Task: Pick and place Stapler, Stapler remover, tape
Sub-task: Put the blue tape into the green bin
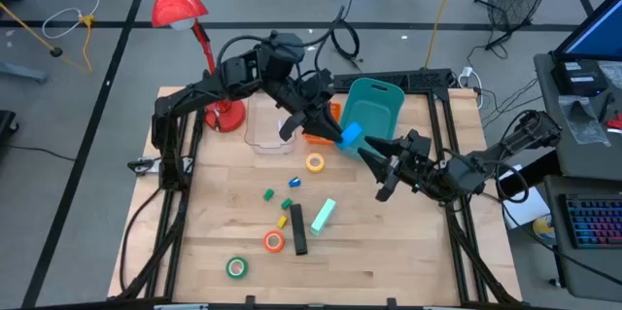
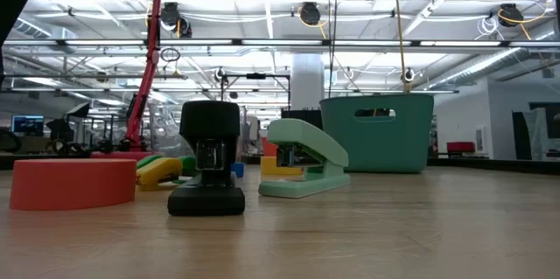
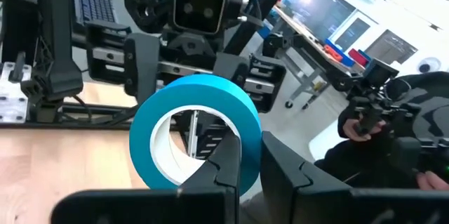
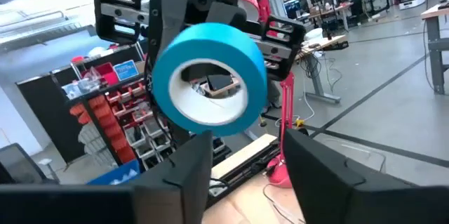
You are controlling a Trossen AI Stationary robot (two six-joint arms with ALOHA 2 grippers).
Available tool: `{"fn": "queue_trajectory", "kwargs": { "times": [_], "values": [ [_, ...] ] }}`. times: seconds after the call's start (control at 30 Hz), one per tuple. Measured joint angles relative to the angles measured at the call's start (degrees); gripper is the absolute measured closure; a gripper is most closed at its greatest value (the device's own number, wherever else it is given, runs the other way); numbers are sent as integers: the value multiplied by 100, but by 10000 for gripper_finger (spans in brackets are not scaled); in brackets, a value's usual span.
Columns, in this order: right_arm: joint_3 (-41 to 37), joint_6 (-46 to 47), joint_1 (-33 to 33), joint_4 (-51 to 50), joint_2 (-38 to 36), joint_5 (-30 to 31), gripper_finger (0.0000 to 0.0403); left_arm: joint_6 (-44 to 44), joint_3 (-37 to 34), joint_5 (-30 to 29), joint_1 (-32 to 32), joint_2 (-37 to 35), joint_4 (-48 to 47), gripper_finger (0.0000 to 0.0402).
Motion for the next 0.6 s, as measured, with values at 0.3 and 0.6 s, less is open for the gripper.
{"fn": "queue_trajectory", "kwargs": {
  "times": [0.3,0.6],
  "values": [
    [0,4,-81,41,33,-3,213,117,-17,-4,-247,-3,52,373],
    [0,18,-127,96,83,4,231,322,-81,-228,-392,10,52,373]
  ]
}}
